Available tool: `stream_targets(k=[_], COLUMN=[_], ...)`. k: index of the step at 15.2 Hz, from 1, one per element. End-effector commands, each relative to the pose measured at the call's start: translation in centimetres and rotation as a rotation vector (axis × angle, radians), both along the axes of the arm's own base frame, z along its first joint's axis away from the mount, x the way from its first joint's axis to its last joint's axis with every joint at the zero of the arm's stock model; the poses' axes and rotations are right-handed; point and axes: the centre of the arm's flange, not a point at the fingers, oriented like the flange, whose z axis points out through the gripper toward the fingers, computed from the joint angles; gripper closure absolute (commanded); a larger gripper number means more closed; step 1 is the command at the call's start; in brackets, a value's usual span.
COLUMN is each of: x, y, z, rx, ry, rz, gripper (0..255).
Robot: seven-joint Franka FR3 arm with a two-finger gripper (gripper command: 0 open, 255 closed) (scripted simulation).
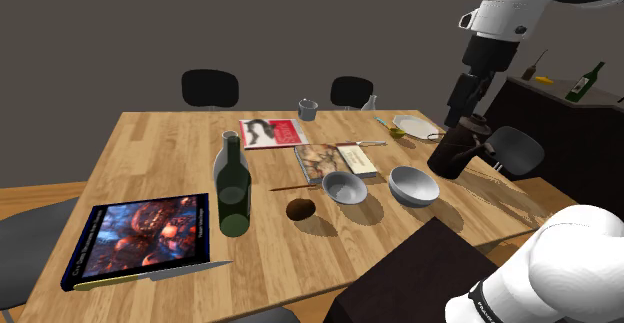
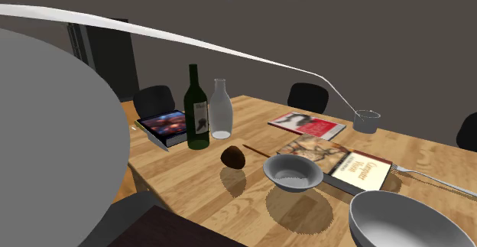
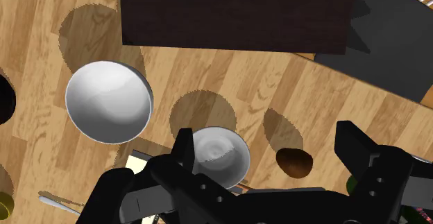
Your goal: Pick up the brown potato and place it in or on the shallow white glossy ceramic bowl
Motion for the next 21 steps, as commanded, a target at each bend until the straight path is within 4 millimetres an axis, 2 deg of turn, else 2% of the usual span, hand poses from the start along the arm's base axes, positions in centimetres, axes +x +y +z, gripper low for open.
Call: stream_targets(k=[1, 11, 21], x=[0.0, 9.7, 16.9], y=[0.0, 6.4, 13.8], z=[0.0, -9.1, -19.6], rx=[0.000, -0.124, -0.248], ry=[0.000, 0.069, 0.138], rz=[0.000, 0.268, 0.536], gripper=[0, 0, 0])
